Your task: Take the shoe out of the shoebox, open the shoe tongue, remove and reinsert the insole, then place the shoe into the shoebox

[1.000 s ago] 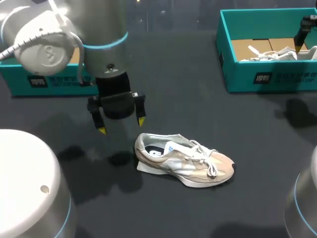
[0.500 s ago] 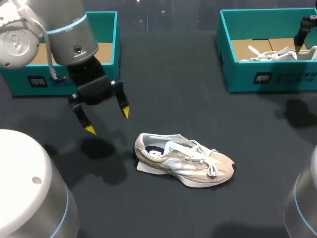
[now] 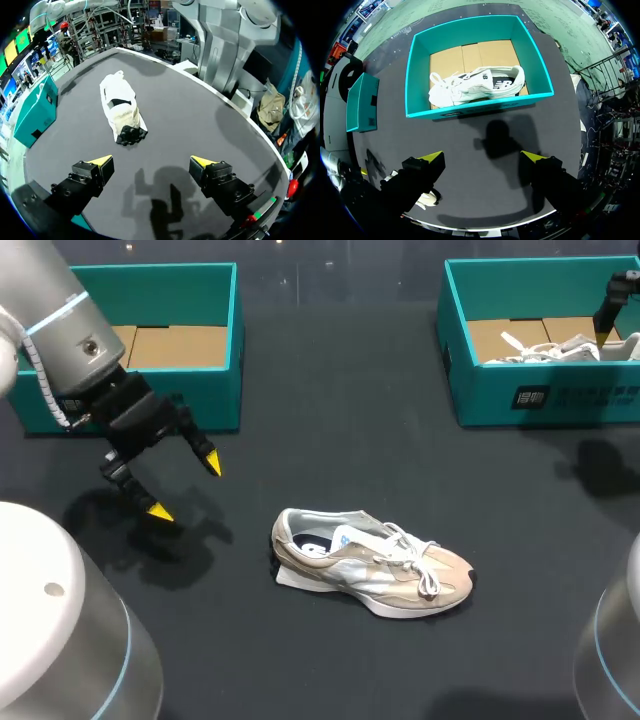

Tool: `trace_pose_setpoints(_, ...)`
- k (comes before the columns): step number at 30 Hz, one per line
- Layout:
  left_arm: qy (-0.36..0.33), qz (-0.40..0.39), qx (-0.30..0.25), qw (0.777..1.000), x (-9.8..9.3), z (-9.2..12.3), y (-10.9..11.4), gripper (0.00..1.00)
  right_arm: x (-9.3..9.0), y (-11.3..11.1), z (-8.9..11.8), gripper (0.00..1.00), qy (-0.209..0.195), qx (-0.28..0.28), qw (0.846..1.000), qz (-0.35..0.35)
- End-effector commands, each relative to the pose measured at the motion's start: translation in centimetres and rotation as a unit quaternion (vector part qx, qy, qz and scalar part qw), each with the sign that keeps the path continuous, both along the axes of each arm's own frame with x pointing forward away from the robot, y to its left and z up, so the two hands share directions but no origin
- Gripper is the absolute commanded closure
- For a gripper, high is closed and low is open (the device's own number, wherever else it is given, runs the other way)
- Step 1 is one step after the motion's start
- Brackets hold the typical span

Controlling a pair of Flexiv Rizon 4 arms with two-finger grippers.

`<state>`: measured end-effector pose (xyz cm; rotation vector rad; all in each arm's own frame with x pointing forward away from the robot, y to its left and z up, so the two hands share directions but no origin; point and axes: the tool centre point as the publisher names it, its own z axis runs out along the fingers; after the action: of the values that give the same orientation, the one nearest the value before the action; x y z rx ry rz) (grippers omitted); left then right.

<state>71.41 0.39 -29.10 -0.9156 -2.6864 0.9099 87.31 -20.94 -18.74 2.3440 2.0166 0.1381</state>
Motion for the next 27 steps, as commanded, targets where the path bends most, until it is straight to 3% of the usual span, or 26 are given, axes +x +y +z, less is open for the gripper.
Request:
trace_pose_setpoints(1,0.038,0.101,-0.067,0.992,-0.2,-0.8,0.4,0.00,0.0,0.0,0.0,0.00,0.000,-0.001,1.000,0.000)
trace_pose_setpoints(8,0.038,0.101,-0.067,0.992,-0.2,-0.8,0.4,0.00,0.0,0.0,0.0,0.00,0.000,-0.001,1.000,0.000)
trace_pose_setpoints(16,0.100,0.132,-0.152,0.974,1.0,-6.4,2.1,0.00,0.0,0.0,0.0,0.00,0.000,-0.001,1.000,0.000)
trace_pose_setpoints(27,0.135,0.185,-0.200,0.953,1.3,-8.4,3.0,0.00,0.0,0.0,0.0,0.00,0.000,-0.001,1.000,0.000)
